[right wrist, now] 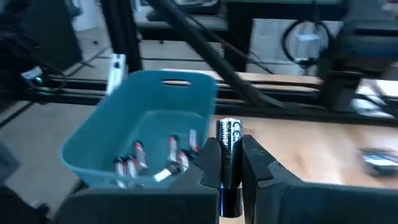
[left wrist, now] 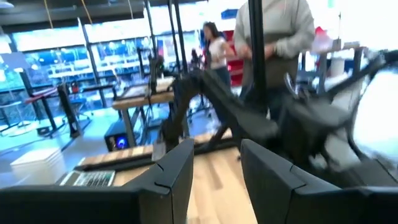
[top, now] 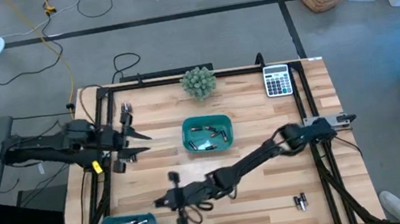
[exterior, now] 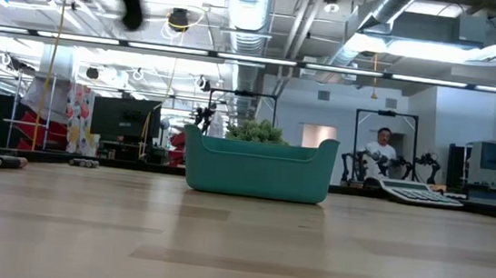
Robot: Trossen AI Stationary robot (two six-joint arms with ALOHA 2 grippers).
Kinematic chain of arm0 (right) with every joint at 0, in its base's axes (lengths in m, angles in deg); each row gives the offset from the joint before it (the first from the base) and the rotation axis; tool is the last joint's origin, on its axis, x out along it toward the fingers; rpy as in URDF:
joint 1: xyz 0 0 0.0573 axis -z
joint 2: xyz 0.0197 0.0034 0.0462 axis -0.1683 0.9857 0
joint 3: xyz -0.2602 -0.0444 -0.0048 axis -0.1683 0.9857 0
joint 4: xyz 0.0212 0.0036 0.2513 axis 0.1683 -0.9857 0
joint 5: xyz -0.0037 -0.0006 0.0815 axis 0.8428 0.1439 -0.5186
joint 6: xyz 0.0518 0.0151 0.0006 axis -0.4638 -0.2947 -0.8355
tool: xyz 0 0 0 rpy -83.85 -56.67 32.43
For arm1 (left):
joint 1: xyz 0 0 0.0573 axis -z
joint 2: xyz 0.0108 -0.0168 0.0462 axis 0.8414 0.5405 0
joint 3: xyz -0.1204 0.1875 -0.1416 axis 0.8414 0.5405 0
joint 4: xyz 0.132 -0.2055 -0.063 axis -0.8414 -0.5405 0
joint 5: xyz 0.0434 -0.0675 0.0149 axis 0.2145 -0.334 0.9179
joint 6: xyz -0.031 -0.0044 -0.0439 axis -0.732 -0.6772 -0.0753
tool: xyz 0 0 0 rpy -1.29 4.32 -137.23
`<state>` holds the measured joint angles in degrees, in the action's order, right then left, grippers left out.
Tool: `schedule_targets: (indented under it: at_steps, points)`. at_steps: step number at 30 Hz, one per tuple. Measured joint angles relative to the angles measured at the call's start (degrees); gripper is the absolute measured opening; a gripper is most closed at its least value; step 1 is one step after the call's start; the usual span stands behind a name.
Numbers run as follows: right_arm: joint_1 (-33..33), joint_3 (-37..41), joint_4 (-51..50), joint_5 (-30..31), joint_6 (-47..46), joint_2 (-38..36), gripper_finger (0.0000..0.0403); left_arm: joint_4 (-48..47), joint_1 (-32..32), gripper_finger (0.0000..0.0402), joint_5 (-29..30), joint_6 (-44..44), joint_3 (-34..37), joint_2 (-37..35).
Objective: Sort batteries
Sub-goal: Put the silver battery into the blue bin
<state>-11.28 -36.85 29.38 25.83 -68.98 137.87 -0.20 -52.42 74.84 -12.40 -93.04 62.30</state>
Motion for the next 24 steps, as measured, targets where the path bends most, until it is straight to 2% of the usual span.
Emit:
schedule_targets:
  at_steps: [8,11,16,24]
  points:
    - [-0.9,-27.7,-5.0,-1.9,-1.5,16.1,0.0027,-1.6,0.0,0.013,-0.2,-6.7,0.0,-8.5]
    - [-1.3,-25.4,2.0,-2.0,-4.1,17.3,0.0027,-2.8,0.0,0.013,-1.6,-9.0,0.0,-11.0]
    - [-1.5,-25.4,2.1,-1.8,-7.0,17.5,0.0027,-4.5,0.0,0.013,-1.8,-11.1,0.0,-14.8]
    - [-1.7,-25.5,3.3,-1.7,-8.6,18.2,0.0027,-5.3,0.0,0.013,-1.8,-12.2,0.0,-16.9]
